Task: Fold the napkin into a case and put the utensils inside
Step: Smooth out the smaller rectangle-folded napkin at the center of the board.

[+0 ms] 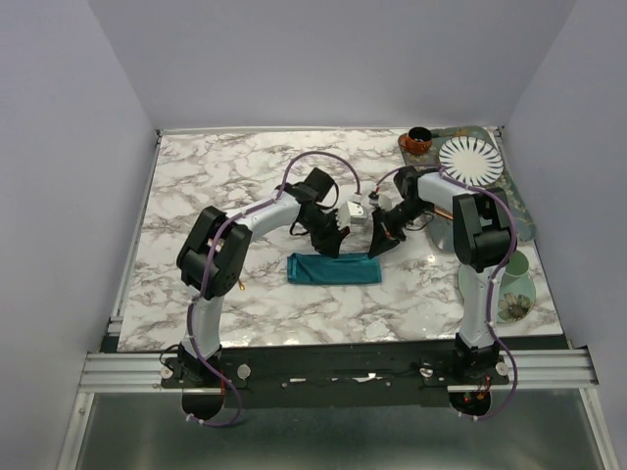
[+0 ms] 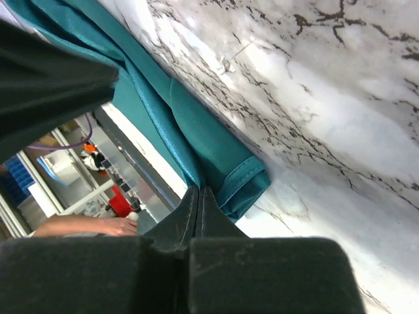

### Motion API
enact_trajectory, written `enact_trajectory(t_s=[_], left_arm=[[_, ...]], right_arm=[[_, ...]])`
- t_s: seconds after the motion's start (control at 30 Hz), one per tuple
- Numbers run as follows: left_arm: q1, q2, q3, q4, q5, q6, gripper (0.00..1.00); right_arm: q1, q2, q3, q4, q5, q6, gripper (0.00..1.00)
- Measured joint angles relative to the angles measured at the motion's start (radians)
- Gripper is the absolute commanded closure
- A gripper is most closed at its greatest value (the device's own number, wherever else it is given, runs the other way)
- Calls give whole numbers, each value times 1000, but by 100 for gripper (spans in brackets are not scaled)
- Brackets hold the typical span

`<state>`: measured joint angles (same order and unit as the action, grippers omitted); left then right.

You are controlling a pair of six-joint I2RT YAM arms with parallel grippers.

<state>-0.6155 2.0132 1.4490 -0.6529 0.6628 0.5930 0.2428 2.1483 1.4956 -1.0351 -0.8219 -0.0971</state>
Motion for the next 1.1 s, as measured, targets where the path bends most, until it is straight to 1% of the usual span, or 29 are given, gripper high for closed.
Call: enact_trajectory(t_s=[0.03, 0.2, 0.4, 0.63, 0.93, 1.1], left_arm=[[0, -6, 0, 13, 8, -9, 65], [-31, -16, 19, 94, 43, -56, 62], [-93, -14, 50, 134, 69, -58, 58], [-141, 23, 50, 143, 76, -43, 56], [-154, 69, 51, 144, 65, -36, 56], [-155, 82, 52, 152, 49, -38, 50]], right_arm=[[0, 0, 0, 2, 0, 1, 99], [0, 1, 0, 17, 1, 9, 100], [0, 1, -6, 24, 3, 13, 99], [0, 1, -14, 34, 20, 19, 99], [0, 1, -29, 46, 23, 20, 99], [0, 1, -30, 47, 22, 20, 99]])
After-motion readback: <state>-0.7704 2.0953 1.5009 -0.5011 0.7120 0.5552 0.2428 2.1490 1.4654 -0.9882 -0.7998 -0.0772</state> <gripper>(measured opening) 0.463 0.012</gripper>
